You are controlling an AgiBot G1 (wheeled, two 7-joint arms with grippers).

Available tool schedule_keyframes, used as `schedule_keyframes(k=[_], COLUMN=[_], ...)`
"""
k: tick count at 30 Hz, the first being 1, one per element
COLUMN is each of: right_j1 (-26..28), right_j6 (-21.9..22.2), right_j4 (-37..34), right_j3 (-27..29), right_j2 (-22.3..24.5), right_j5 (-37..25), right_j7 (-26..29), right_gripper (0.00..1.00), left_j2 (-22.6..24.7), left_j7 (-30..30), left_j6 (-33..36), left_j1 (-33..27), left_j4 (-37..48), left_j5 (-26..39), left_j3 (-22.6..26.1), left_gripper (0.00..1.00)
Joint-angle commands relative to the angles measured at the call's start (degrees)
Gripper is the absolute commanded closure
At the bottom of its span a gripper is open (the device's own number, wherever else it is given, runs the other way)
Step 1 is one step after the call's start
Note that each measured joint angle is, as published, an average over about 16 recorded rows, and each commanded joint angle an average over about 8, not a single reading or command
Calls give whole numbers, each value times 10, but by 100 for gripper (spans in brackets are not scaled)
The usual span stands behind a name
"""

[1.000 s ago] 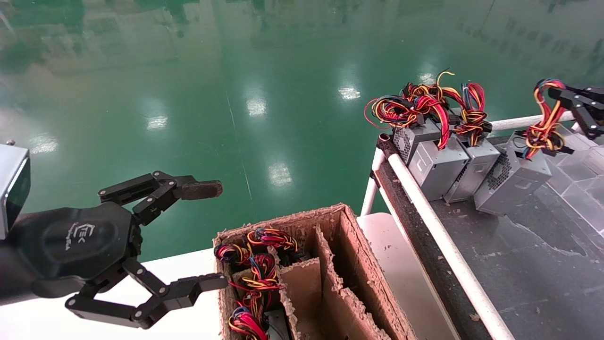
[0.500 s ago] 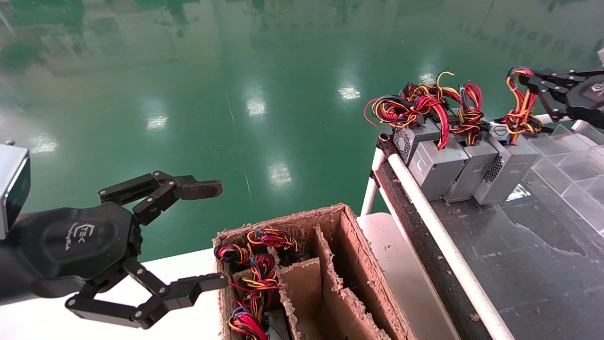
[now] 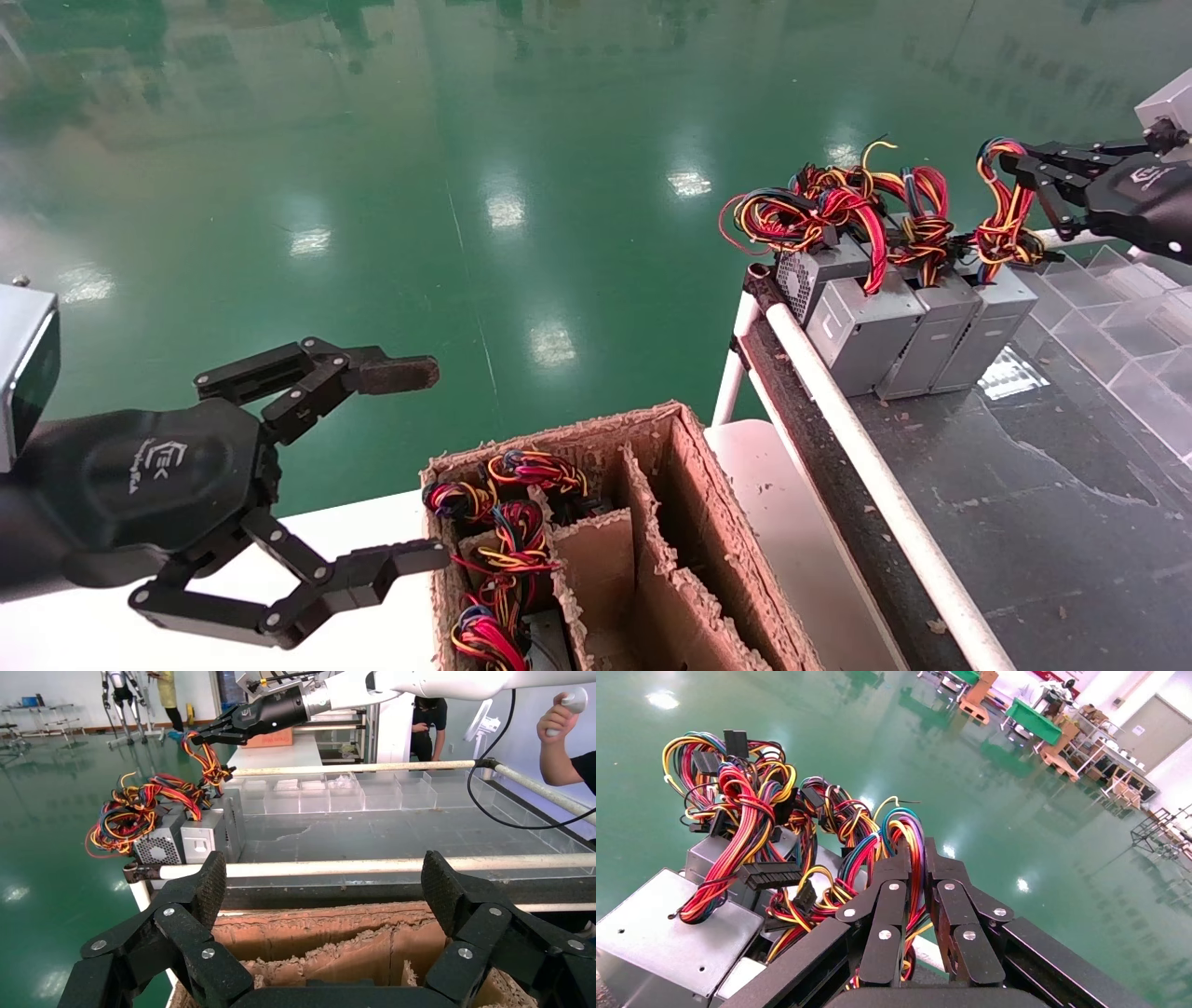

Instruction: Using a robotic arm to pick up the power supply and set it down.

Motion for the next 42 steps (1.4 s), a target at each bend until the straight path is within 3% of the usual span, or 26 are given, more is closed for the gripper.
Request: schedule_keyframes(k=[1, 18, 27, 42], right_j1=[3, 23, 35, -43], right_j6=[1, -32, -114, -163], right_j4=[-9, -51, -63, 78], right_j3=[0, 0, 1, 5], right_j2=[-2, 2, 13, 37], right_j5=[0, 0, 5, 63], right_j7=[-6, -12, 22, 90], right_gripper=[0, 0, 0, 0], left_j2=[0, 0, 0, 0], left_j7=[0, 0, 0, 0], left_j6=[0, 0, 0, 0], left_j1=[0, 0, 0, 0], left_j4=[0, 0, 0, 0], left_j5=[0, 0, 0, 0], left_j3=[0, 0, 0, 0], left_gripper=[0, 0, 0, 0])
